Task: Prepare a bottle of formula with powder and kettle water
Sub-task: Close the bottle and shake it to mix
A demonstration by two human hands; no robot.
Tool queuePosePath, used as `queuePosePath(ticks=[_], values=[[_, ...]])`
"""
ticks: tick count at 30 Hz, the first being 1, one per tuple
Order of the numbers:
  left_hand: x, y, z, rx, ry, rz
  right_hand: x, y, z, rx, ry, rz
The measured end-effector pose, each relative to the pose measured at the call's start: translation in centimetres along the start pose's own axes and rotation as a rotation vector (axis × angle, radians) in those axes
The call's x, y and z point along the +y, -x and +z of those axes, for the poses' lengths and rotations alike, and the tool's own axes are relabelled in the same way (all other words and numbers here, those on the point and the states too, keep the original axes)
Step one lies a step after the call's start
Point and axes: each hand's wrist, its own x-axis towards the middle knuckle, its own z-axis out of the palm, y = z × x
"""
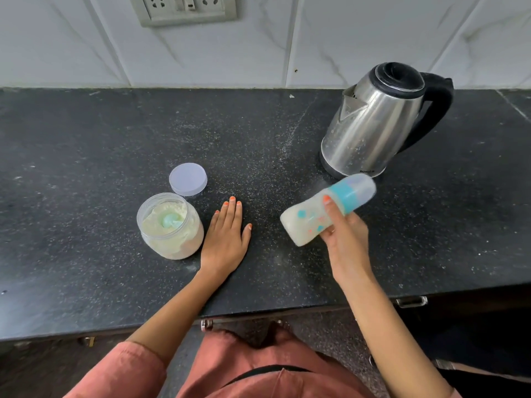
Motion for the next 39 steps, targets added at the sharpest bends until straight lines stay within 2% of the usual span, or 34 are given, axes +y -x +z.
queuePosePath(ticks=[2,4,8,10,12,15,16,17,20,21,23,27,29,31,33,35,38,39], values=[[-0.1,0.0,0.0,-0.005,-0.001,-0.002,0.8,1.1,0.0,-0.120,0.204,0.047],[-0.1,0.0,0.0,-0.004,-0.003,-0.004,0.7,1.4,-0.1,-0.165,0.317,0.047],[0.0,0.0,0.0,0.002,0.004,-0.003,-0.8,-0.3,-0.1,0.019,-0.019,-0.028],[0.0,0.0,0.0,0.000,0.006,-0.003,-0.5,-0.5,-0.1,0.085,-0.092,-0.035],[0.0,0.0,0.0,0.001,-0.003,-0.002,0.5,0.4,-0.2,0.008,0.026,0.017],[-0.1,-0.1,0.1,-0.003,-0.009,-0.003,1.7,2.0,-0.7,-0.184,0.397,0.044],[-0.1,-0.1,0.1,-0.003,-0.006,-0.003,1.5,2.0,-0.7,-0.189,0.411,0.027],[-0.1,-0.1,0.1,-0.001,-0.003,-0.002,1.3,1.6,-0.6,-0.149,0.343,0.019],[0.0,-0.1,0.2,0.007,-0.005,-0.001,-0.1,0.1,-0.4,0.060,-0.059,0.015],[0.0,0.0,0.2,0.006,-0.006,0.000,-0.2,-0.2,-0.4,0.102,-0.103,-0.008],[0.0,-0.1,0.2,0.004,-0.004,0.000,0.4,0.2,-0.3,0.070,-0.009,-0.011],[-0.1,-0.2,0.3,0.000,-0.013,-0.005,2.3,2.4,-0.7,-0.140,0.377,0.102],[-0.1,-0.1,0.2,0.004,-0.010,-0.005,1.8,1.8,-0.8,-0.092,0.302,0.079],[-0.1,0.0,0.1,0.011,-0.005,-0.002,0.7,0.6,-0.7,0.026,0.036,0.050],[0.0,0.0,0.1,0.009,0.000,0.001,0.0,-0.2,-0.6,0.113,-0.092,0.002],[0.0,-0.1,0.1,0.003,0.000,-0.002,0.2,0.2,-0.5,0.055,0.015,0.009],[-0.1,-0.1,0.2,-0.005,-0.005,-0.007,1.1,1.7,-0.6,-0.126,0.367,0.074],[-0.1,-0.1,0.2,-0.005,-0.007,-0.008,0.9,1.8,-0.7,-0.138,0.406,0.067]])
